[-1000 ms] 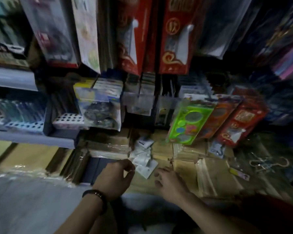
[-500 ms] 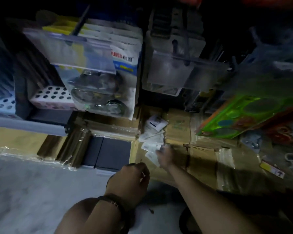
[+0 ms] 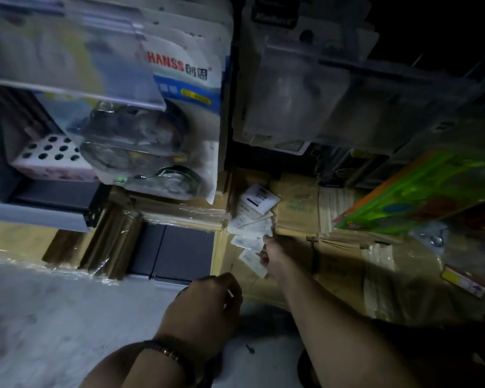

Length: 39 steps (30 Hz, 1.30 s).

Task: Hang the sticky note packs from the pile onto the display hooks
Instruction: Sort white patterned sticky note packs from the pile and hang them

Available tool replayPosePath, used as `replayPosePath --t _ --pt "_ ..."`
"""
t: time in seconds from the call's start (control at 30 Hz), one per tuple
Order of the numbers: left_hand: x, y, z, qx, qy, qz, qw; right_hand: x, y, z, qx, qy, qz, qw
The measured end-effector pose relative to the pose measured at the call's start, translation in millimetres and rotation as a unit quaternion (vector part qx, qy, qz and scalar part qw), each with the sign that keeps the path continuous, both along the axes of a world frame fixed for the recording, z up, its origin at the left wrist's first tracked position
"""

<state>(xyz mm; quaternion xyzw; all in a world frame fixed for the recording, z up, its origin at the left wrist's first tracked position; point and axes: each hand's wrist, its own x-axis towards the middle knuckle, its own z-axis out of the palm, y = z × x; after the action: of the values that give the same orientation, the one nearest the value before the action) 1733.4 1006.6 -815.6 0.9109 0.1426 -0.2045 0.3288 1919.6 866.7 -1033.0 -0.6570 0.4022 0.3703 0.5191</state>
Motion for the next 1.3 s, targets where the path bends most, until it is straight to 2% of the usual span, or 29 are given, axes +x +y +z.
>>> replayPosePath --t 0.17,0.2,0.27,0.3,0.37,0.47,0.6,0.7,0.83,0.93,1.0,1.07,1.13,1.2,1.3 --pt "1.2 -6.4 -3.0 0.008 -0.004 0.005 1.000 -7.3 -9.2 5.4 0.053 -0.080 0.005 0.995" --pt "1.5 -7.6 -3.7 0.008 -0.003 0.006 1.000 -12.3 -11.8 6.3 0.038 -0.088 0.000 0.995" --pt "1.8 -10.4 -6.1 0.006 0.000 0.004 1.000 -22.3 -21.9 3.9 -0.065 -0.119 -0.003 0.991" --pt "1.4 -12.2 -8.3 0.002 0.002 0.003 1.000 -28.8 -28.7 7.1 -0.119 -0.147 0.018 0.982" --pt "1.9 -16.9 -12.8 -0.004 0.004 0.002 1.000 -45.5 -45.3 28.7 -0.157 -0.216 0.087 0.960" --pt "7.1 -26.8 -19.0 -0.029 -0.012 0.012 0.999 -69.0 -71.2 77.9 -0.157 -0.269 0.161 0.937" --pt "19.7 -41.9 -17.8 -0.106 -0.004 0.088 0.990 -92.7 -91.9 128.4 -0.108 -0.360 0.172 0.911" --pt "27.2 -56.7 -14.5 -0.232 0.042 0.183 0.954 -115.7 -103.6 159.1 -0.087 -0.436 0.182 0.877" --pt "30.2 -82.1 15.0 -0.450 0.099 0.307 0.833 -137.6 -106.7 182.3 -0.022 -0.516 0.209 0.831" --pt "33.2 -86.2 19.6 -0.533 0.077 0.391 0.746 -138.4 -107.5 191.1 0.039 -0.541 0.237 0.806" --pt "34.3 -83.4 21.1 -0.580 0.067 0.406 0.703 -138.7 -113.4 196.8 0.044 -0.574 0.287 0.766" --pt "33.3 -81.9 26.2 -0.607 0.058 0.390 0.690 -139.9 -120.8 198.9 0.015 -0.624 0.332 0.707" --pt "31.6 -83.4 29.2 -0.602 0.049 0.367 0.708 -139.3 -127.5 202.4 -0.002 -0.647 0.349 0.677" --pt "29.6 -85.3 27.7 -0.586 0.027 0.361 0.725 -139.7 -132.5 207.0 -0.001 -0.642 0.353 0.681" --pt "26.0 -85.2 22.1 -0.572 0.002 0.346 0.743 -138.4 -136.7 210.9 0.003 -0.623 0.334 0.708"
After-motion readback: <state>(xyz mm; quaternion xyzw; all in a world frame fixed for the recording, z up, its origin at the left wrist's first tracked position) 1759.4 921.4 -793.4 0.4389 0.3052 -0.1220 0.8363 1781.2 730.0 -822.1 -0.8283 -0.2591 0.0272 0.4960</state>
